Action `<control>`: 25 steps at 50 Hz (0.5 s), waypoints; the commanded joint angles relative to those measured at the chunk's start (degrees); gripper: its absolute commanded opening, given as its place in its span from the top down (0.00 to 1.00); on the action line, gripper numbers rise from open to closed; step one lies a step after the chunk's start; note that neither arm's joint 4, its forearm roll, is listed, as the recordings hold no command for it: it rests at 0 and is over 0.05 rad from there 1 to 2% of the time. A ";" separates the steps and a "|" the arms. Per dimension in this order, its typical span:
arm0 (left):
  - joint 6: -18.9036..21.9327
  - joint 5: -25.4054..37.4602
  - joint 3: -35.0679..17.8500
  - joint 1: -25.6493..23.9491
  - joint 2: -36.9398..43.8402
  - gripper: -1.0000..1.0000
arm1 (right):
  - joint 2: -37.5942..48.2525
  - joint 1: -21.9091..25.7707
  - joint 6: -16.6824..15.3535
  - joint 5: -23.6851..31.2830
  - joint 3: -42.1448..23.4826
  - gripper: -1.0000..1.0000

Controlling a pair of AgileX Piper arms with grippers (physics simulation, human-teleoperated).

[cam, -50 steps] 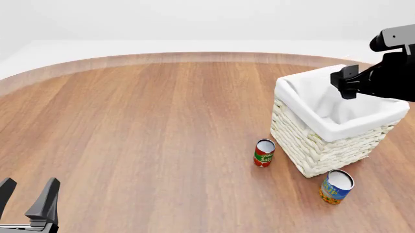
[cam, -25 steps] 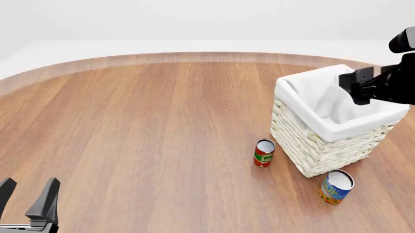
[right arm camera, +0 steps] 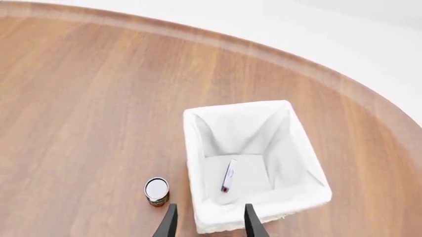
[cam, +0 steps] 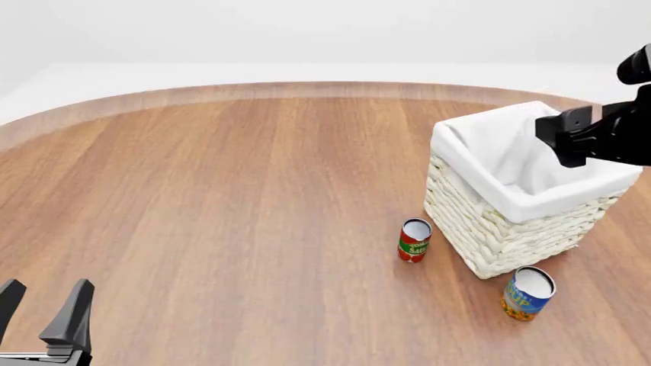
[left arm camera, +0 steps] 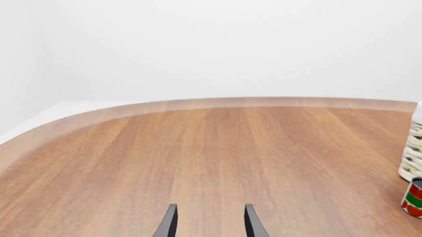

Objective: Pick up the alphabet soup and the cream cheese box, and put them in the basket.

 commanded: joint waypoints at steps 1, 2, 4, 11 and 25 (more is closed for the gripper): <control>0.00 -0.01 0.00 0.00 0.01 0.00 | -0.96 -0.56 -0.18 0.99 0.22 0.00; 0.00 -0.01 0.00 0.00 0.01 0.00 | -1.42 -0.57 -0.02 1.19 0.47 0.00; 0.00 -0.01 0.00 0.00 0.01 0.00 | -1.84 -0.57 0.02 1.43 0.63 0.00; 0.00 -0.01 0.00 0.00 0.01 0.00 | -4.21 -0.46 1.55 2.52 1.78 0.00; 0.00 -0.01 0.00 0.00 0.01 0.00 | -8.28 0.37 2.32 5.80 2.75 0.00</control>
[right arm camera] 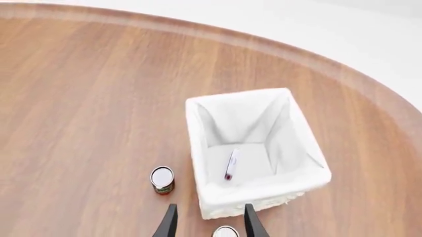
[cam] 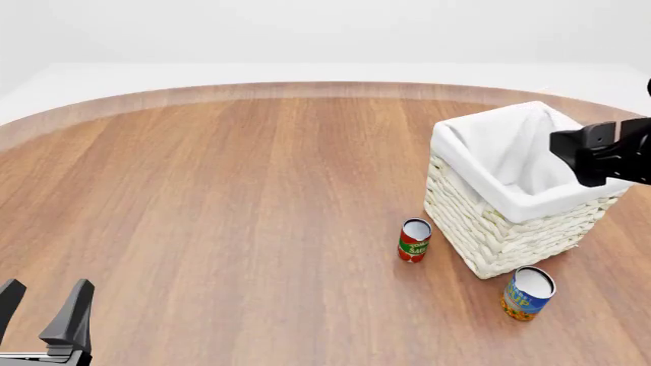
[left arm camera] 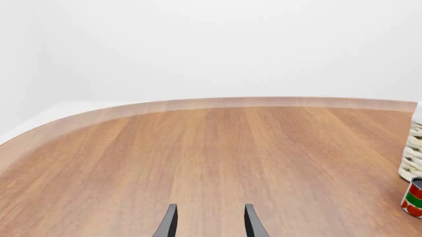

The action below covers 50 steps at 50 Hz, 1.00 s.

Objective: Pick up the alphabet soup and the cream cheese box, and put them in the basket.

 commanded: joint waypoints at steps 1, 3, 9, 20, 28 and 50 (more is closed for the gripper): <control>0.00 0.00 0.00 0.00 0.00 0.00 | -2.94 0.25 0.36 2.22 0.75 0.00; 0.00 0.00 0.00 0.00 0.00 0.00 | -3.48 0.22 0.13 2.50 1.40 0.00; 0.00 0.00 0.00 0.00 0.00 0.00 | -4.48 0.04 -0.26 3.12 2.27 0.00; 0.00 0.00 0.00 0.00 0.00 0.00 | -7.18 -0.47 -0.16 4.24 5.33 0.00; 0.00 0.00 0.00 0.00 0.00 0.00 | -9.34 -0.10 0.89 5.68 6.66 0.00; 0.00 0.00 0.00 0.00 0.00 0.00 | -14.37 0.10 1.09 9.28 10.04 0.00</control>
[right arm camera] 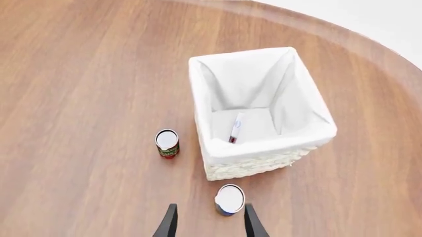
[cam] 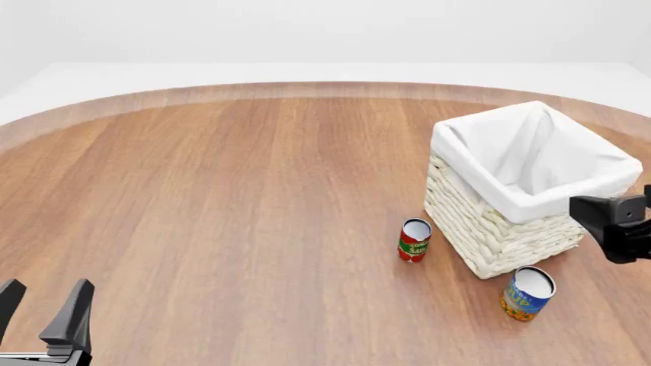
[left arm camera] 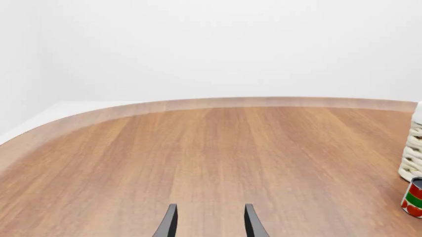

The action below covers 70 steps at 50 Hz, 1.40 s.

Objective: Pick up the alphabet soup and the cream cheese box, and put them in the basket.

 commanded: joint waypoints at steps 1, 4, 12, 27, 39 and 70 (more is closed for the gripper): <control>0.00 0.00 0.00 0.00 0.00 0.00 | -2.73 0.13 0.10 1.78 2.23 0.00; 0.00 0.00 0.00 0.00 0.00 0.00 | -3.23 0.03 0.14 2.18 2.74 0.00; 0.00 0.00 0.00 0.00 0.00 0.00 | -5.41 0.72 0.41 4.01 4.86 0.00; 0.00 0.00 0.00 0.00 0.00 0.00 | -9.48 1.89 1.29 7.26 6.45 0.00; 0.00 0.00 0.00 0.00 0.00 0.00 | -11.73 2.14 2.14 9.15 6.54 0.00; 0.00 0.00 0.00 0.00 0.00 0.00 | -12.96 3.04 3.67 6.40 12.06 0.00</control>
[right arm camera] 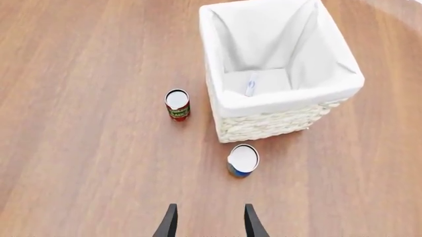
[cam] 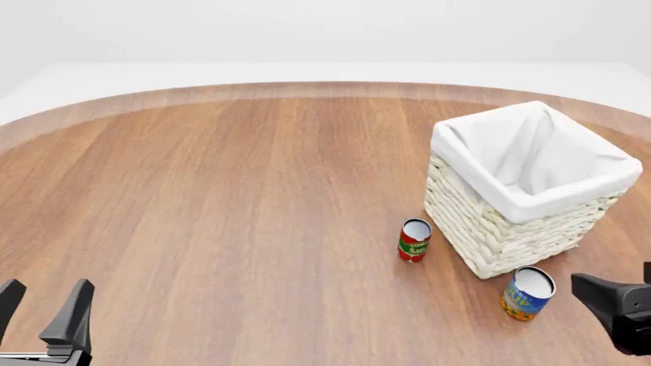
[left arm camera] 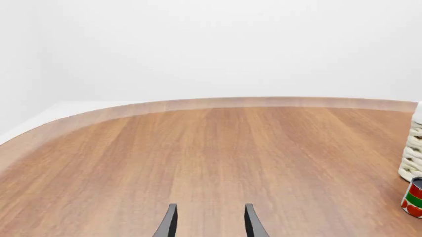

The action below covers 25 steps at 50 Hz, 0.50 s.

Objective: Pick up the alphabet soup and the cream cheese box, and put them in the basket.

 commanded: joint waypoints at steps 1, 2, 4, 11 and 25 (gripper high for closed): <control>0.00 0.00 0.00 0.00 0.00 0.00 | -1.27 0.56 0.98 -0.90 2.94 0.00; 0.00 0.00 0.00 0.00 0.00 0.00 | -1.31 0.40 1.00 -1.03 3.12 0.00; 0.00 0.00 0.00 0.00 0.00 0.00 | -1.45 0.12 1.10 -1.26 3.74 0.00; 0.00 0.00 0.00 0.00 0.00 0.00 | -2.49 -0.25 1.50 -1.66 5.78 0.00; 0.00 0.00 0.00 0.00 0.00 0.00 | -2.77 -1.52 1.31 -4.12 10.54 0.00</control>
